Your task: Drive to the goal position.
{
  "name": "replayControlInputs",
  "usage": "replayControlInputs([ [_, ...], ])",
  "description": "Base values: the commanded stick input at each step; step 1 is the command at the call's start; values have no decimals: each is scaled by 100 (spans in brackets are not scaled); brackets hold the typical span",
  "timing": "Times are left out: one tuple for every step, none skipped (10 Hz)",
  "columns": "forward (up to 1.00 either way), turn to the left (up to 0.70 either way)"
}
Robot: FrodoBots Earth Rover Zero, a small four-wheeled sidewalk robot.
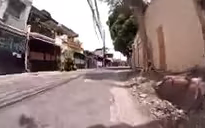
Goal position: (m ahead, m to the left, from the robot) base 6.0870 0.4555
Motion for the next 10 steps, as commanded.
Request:
replayControlInputs([
  [70,0],
  [70,0],
  [70,0],
  [70,0],
  [70,0],
  [70,0],
  [70,0],
  [70,0],
  [70,0],
  [70,0],
])
